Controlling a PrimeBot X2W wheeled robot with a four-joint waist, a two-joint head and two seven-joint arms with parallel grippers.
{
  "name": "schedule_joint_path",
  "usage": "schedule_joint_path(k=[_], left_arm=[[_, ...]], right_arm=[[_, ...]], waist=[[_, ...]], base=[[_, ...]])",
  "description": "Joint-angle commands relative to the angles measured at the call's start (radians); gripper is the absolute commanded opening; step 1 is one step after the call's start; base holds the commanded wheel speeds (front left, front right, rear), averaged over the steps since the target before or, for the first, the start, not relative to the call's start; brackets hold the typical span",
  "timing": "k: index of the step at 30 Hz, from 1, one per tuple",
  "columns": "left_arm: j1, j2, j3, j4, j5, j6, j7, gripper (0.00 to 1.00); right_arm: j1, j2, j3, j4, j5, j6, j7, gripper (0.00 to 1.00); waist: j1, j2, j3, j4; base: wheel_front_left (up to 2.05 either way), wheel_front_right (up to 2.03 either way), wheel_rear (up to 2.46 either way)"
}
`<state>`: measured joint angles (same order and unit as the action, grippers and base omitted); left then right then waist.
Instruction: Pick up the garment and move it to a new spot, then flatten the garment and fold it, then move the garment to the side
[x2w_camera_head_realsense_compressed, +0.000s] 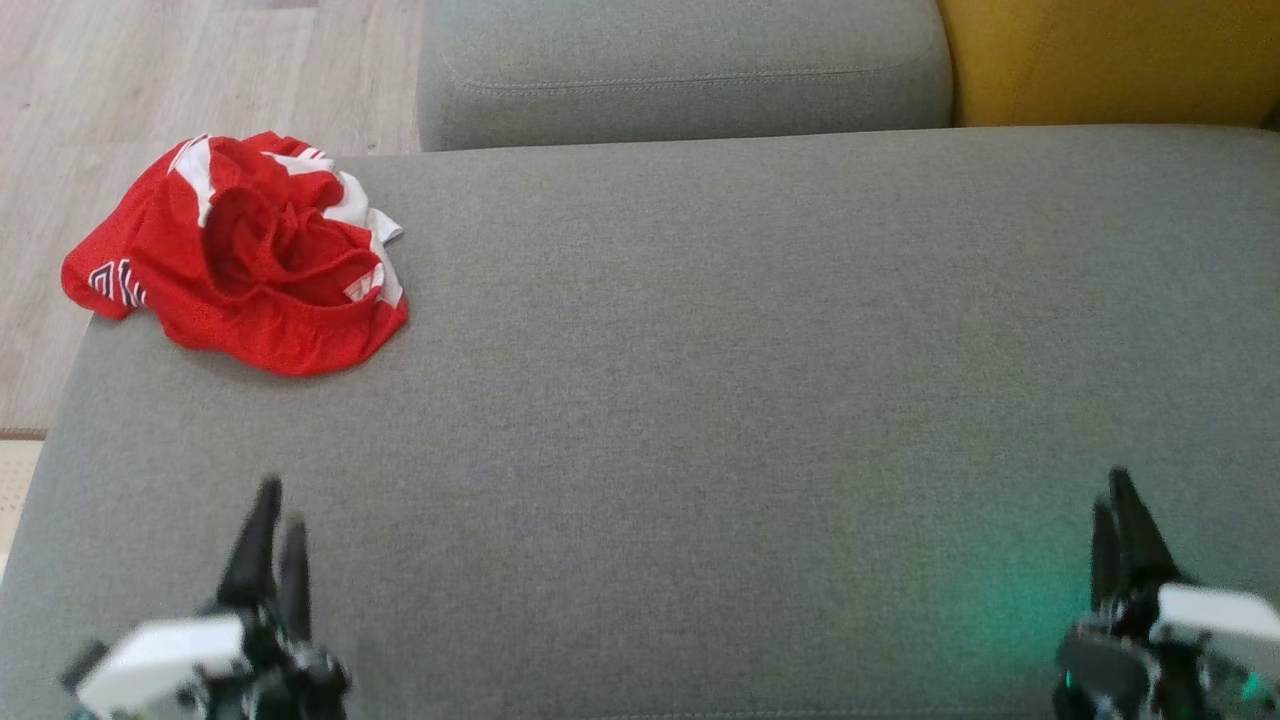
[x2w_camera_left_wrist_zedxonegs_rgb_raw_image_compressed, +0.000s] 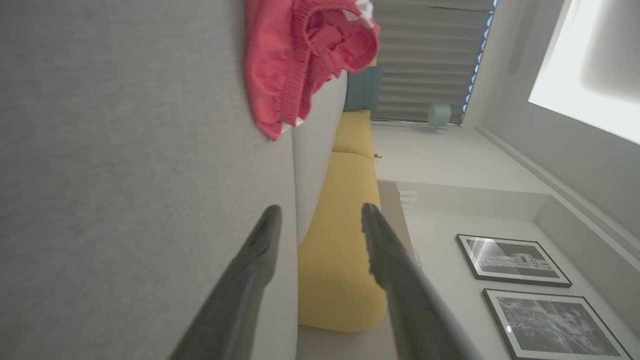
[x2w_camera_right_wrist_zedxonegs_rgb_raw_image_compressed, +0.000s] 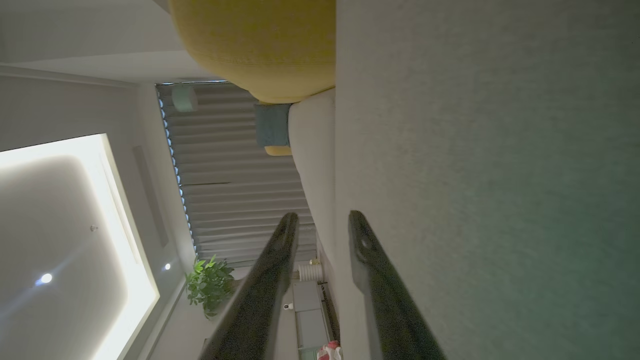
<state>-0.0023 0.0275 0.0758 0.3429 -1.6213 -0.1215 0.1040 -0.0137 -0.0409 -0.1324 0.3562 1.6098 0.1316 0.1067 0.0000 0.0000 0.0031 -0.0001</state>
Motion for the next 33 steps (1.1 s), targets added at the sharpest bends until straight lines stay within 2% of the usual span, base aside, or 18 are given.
schedule_joint_path(k=[1, 17, 33], left_arm=[[-0.013, 0.003, -0.002, -0.013, 0.001, 0.0, -0.002, 1.0], [-0.004, 0.006, -0.04, -0.06, 0.068, 0.02, -0.049, 1.0], [0.002, 0.008, -0.085, -0.126, 0.248, 0.057, -0.095, 1.0]], right_arm=[[-0.01, -0.001, 0.002, -0.015, -0.001, 0.0, -0.002, 1.0], [0.002, -0.002, 0.029, -0.047, -0.062, 0.0, -0.049, 1.0], [0.016, -0.003, 0.051, -0.114, -0.285, 0.0, -0.096, 1.0]], waist=[[0.0, 0.0, 0.0, 0.0], [0.0, 0.0, -0.01, -0.002], [0.0, 0.0, -0.019, -0.003]], base=[[0.0, 0.0, 0.0], [0.0, 0.0, 0.0], [0.0, 0.0, 0.0]])
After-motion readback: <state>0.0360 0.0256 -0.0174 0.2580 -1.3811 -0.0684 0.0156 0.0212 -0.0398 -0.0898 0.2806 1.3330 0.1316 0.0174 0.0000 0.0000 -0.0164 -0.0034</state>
